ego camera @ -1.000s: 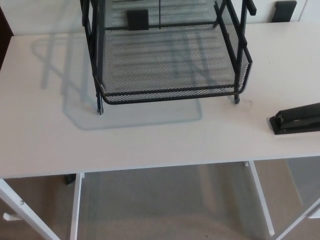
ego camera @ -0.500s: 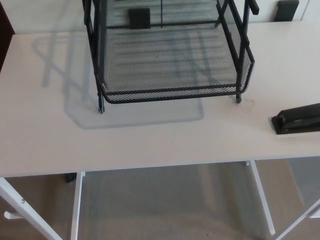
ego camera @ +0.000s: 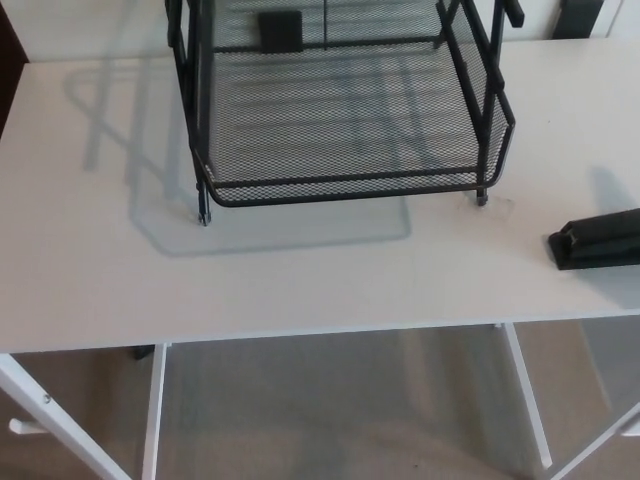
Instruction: The robot walks towards a desk on which a file tray is kept in the middle and a stapler is kept to its right. The robot lifts the stapler using its right hand and places it on the file tray.
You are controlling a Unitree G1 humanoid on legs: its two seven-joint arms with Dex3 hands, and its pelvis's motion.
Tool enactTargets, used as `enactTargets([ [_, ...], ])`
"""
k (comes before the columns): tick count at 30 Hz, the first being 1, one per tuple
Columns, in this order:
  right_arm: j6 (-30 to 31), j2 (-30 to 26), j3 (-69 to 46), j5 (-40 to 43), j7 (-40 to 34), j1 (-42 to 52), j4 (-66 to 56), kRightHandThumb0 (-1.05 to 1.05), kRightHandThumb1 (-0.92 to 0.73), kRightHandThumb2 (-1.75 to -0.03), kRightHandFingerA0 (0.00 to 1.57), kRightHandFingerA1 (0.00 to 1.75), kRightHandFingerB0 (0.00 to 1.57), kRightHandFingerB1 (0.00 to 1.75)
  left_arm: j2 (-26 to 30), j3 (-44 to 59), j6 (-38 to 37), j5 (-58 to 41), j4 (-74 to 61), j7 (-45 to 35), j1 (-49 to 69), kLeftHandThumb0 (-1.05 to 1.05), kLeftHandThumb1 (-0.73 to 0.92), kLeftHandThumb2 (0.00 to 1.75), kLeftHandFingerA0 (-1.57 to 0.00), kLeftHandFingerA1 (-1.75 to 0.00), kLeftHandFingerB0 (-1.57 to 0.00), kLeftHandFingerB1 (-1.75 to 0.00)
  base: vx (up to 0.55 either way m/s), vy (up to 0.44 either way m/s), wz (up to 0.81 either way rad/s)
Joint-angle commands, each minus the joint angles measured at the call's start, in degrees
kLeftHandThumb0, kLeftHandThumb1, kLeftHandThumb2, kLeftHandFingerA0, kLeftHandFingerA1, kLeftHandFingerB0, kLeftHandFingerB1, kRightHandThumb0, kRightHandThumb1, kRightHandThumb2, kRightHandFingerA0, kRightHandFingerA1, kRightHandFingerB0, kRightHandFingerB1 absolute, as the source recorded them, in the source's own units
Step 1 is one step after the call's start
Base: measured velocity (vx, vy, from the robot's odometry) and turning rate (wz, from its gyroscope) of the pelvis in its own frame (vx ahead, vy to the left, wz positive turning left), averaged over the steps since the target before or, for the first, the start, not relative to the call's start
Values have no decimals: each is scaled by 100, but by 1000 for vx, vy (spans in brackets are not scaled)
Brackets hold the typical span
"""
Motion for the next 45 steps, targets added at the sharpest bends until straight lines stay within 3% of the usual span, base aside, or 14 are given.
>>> enactTargets([
  [1, -251, -88, 1073, -753, 618, -219, -255, -61, -38, -80, 0, 25, 2, 30, -24, 58, 267, -216, -24, -67, 44, -64, 65, 58, -54, -56, -36, -42, 0, 0, 0],
  [4, -306, -12, 1502, -798, 855, -338, -298, -60, -34, -73, 0, 28, 2, 30, -34, 23, 286, -180, -87, -30, 103, -64, 65, 59, -57, -58, -38, -42, 0, 0, 0],
  [6, -306, -62, 1917, -1002, 1073, -455, -279, -61, -37, -78, 0, 28, 2, 29, -44, 6, 312, -181, -146, -33, 152, -64, 64, 59, -61, -60, -38, -43, 0, 0, 0],
  [8, 86, -133, 2389, -1339, 1283, -614, -492, -56, -37, -79, 0, 24, 1, 34, -66, 55, 362, -246, -141, -16, 147, -63, 63, 59, -63, -60, -39, -43, 0, 0, 0],
  [9, 250, -134, 2589, -1481, 1378, -689, -568, -52, -50, -56, 0, 28, 10, 26, -59, 63, 340, -259, -113, -49, 152, -64, 64, 59, -58, -59, -38, -42, 0, 0, 0],
  [20, 229, -83, 3572, -2301, 1450, -863, -190, -53, -50, -58, 7, 29, 13, 27, -8, 19, 251, -221, 82, -31, 113, -64, 63, 59, -62, -60, -38, -42, 0, 0, 0],
  [21, 163, 2, 3675, -2395, 1330, -869, 19, -62, -38, -73, 5, 40, 9, 37, 2, 16, 255, -219, 103, -32, 104, -64, 64, 59, -58, -58, -37, -42, 0, 0, 0],
  [22, 141, 34, 3723, -2434, 1281, -879, 87, -62, -38, -73, 5, 40, 9, 37, 3, 16, 279, -219, 90, -21, 104, -64, 64, 59, -58, -58, -37, -42, 0, 0, 0],
  [23, 94, 94, 3797, -2541, 1118, -853, 240, -35, -30, -89, 2, 53, 0, 49, -9, -4, 293, -212, 138, -25, 55, -63, 65, 59, -57, -58, -36, -42, 0, 0, 0],
  [36, 269, 386, 4137, -3239, 985, -1381, 886, -36, -34, -92, 1, 52, 0, 50, -68, -154, 277, -161, 16, 3, 88, -63, 66, 59, -59, -59, -41, -43, 0, 0, 0],
  [42, 561, 616, 4134, -3431, 1009, -1437, 878, -35, -41, -96, 1, 52, 0, 50, -62, -240, 244, -160, 46, -14, 125, -63, 65, 60, -50, -55, -38, -42, 0, 0, 0],
  [43, 541, 644, 4162, -3530, 918, -1433, 880, -56, -57, -58, 13, 43, 14, 29, -61, -227, 297, -185, 65, 8, 107, -63, 64, 59, -50, -54, -39, -42, 0, 0, 0],
  [45, 546, 642, 4123, -3572, 890, -1382, 820, -56, -57, -59, 15, 44, 15, 29, -53, -238, 265, -176, 101, -3, 108, -65, 65, 59, -50, -53, -39, -42, 0, 0, 0],
])
